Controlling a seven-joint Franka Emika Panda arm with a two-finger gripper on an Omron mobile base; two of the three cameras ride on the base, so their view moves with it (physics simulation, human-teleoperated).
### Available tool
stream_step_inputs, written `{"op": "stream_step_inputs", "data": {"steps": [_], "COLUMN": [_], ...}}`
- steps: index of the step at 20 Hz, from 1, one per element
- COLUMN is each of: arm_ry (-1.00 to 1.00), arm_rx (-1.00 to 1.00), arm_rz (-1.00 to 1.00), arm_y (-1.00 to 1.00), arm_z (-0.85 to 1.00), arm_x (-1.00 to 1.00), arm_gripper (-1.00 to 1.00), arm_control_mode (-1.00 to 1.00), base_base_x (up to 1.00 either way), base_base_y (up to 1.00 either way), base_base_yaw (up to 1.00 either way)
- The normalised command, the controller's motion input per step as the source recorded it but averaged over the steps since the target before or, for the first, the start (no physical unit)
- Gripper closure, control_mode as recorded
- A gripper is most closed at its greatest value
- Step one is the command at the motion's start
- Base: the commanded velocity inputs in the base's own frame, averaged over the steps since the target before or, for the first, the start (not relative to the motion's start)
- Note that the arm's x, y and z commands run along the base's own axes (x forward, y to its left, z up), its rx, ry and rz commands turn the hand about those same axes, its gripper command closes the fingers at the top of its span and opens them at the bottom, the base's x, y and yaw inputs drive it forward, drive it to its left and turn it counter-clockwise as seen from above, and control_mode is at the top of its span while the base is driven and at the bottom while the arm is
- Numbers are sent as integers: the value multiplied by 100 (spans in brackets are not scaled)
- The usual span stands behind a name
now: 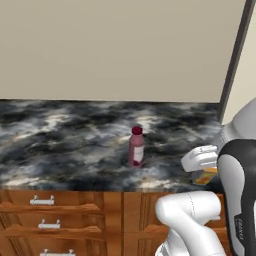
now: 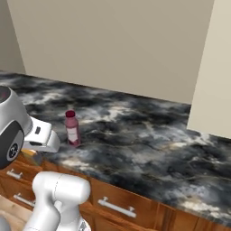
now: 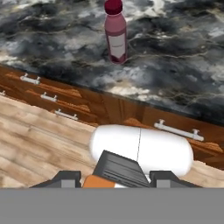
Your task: Move the drinks to the dining counter.
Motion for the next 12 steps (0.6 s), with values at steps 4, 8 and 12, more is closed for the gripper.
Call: {"op": "stream_step_inputs", "data": {"steps": [4, 8, 12], "arm_ry": [0, 0, 0], "arm_rx": [0, 0, 0], "arm_rz": [0, 0, 0], "arm_y": [0, 0, 0], "arm_z": [0, 0, 0], "arm_x": [0, 0, 0], "arm_gripper": [100, 100, 100], "arm_control_mode": [100, 100, 100], "base_base_x": [71, 86, 84], "base_base_y": [-31, -27, -18], "base_base_yaw": [-24, -28, -28]}}
